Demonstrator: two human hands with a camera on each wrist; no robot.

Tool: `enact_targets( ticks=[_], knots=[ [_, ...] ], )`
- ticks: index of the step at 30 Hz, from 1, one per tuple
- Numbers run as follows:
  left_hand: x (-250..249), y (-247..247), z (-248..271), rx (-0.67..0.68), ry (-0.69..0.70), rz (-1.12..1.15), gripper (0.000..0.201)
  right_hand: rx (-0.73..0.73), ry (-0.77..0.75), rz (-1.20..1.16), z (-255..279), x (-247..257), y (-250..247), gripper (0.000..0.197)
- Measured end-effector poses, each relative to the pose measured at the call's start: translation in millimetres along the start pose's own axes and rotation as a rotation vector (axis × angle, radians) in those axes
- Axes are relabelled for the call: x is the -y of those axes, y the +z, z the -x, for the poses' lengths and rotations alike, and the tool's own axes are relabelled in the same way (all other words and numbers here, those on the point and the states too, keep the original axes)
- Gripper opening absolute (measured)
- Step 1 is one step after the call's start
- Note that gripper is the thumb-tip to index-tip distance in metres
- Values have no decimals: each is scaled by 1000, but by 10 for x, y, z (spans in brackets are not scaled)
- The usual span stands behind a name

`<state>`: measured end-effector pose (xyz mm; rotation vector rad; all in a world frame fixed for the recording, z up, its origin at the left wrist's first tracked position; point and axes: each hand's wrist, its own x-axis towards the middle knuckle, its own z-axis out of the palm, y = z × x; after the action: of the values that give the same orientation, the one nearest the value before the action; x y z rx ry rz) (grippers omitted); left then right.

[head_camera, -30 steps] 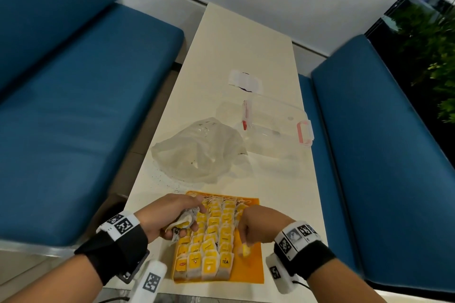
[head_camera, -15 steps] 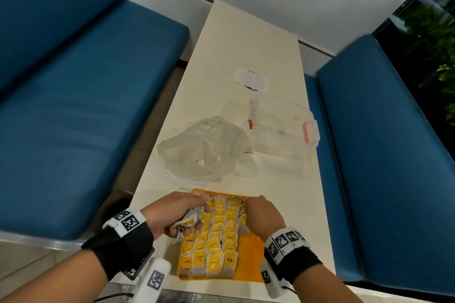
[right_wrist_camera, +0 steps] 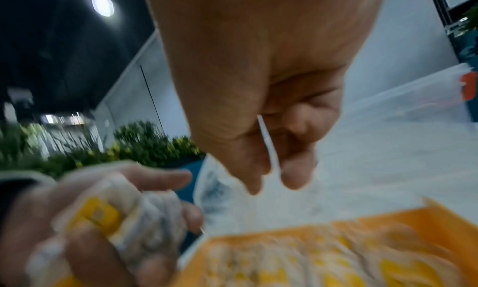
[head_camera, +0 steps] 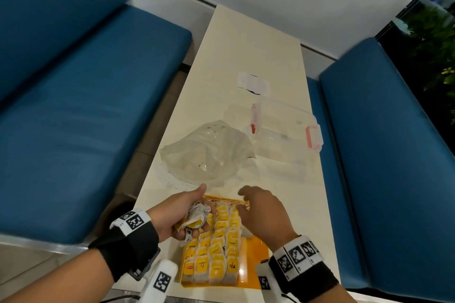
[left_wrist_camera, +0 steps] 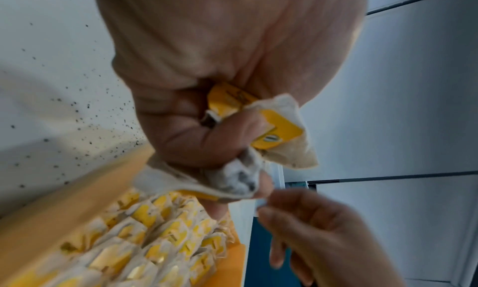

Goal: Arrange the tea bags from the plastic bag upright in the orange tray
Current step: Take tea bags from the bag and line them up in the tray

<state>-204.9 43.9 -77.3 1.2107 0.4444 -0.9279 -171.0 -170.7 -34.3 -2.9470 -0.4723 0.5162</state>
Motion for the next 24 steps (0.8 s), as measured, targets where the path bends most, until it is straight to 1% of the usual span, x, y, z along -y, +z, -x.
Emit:
enact_targets(
  ticks=[2,4,6,8,11,15,19,21,23,24],
  knots=[
    [-31,47,-12,7,-4,15,67,-43,-272,-163,105,186,-160,37],
    [-47,91,-25,0,21,40,60,-14,-488,-173,190,389,-241,38],
    [-67,136,-35,-2,60,52,51,-19,-613,-94,191,497,-194,36],
    [-97,182,-35,-25,50,64,47,-48,-673,3,133,528,-108,29],
    [-136,215,-35,-45,36,77,50,-78,-695,57,70,496,-29,25],
    [-161,221,-17,-40,17,124,49,-140,-686,-5,77,442,-28,23],
    [-197,217,2,-39,-6,176,50,-165,-578,-224,82,354,-31,13],
    [-205,206,-1,-11,-12,181,54,-152,-502,-375,73,310,-40,8],
    [-203,186,-20,25,-4,192,55,-181,-417,-507,58,271,-51,2],
    [-201,174,-32,40,1,207,54,-201,-349,-580,53,253,-57,4]
  ],
)
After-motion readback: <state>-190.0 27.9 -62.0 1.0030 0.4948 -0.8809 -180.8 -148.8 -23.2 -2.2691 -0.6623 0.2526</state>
